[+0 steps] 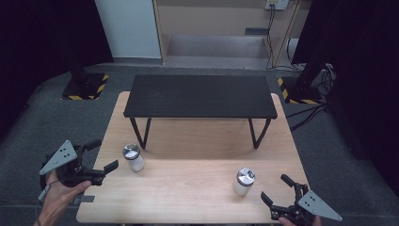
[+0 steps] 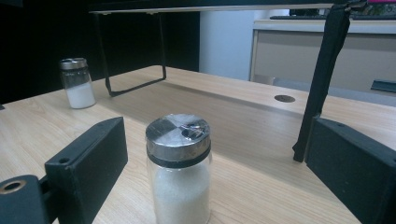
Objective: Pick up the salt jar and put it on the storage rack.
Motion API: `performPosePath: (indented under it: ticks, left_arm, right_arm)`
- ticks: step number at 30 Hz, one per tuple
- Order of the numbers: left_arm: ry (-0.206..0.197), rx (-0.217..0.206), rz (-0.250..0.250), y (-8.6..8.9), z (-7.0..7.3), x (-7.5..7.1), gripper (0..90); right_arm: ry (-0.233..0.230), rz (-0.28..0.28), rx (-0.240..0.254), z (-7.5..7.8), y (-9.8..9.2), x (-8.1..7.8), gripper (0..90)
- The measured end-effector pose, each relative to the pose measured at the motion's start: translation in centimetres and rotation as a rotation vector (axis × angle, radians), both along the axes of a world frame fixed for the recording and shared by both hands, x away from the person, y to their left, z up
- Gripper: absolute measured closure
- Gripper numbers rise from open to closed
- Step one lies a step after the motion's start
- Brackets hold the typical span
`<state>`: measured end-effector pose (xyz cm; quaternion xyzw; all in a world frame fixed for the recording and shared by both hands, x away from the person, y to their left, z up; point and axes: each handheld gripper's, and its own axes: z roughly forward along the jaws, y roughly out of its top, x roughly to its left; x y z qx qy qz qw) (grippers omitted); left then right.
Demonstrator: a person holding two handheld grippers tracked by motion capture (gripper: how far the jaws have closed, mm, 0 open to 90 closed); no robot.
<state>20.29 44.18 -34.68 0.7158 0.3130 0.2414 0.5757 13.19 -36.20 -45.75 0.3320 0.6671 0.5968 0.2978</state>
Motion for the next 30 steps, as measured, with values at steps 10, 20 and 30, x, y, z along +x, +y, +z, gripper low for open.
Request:
performPosePath:
  ticks: [10, 20, 30]
  left_arm:
    - [0.005, 0.017, -0.007, 0.2, 0.5, -0.2, 0.0]
    - [0.018, 0.039, -0.009, 0.7, 1.4, -0.6, 0.0]
    - [0.021, 0.061, 0.001, 1.1, 1.6, -1.1, 0.0]
  right_arm:
    - [-0.001, 0.001, 0.003, 0.0, 0.0, 0.0, 6.0]
    - [0.003, 0.004, 0.006, 0.0, 0.0, 0.1, 6.0]
    - [0.004, 0.004, 0.006, 0.0, 0.0, 0.1, 6.1]
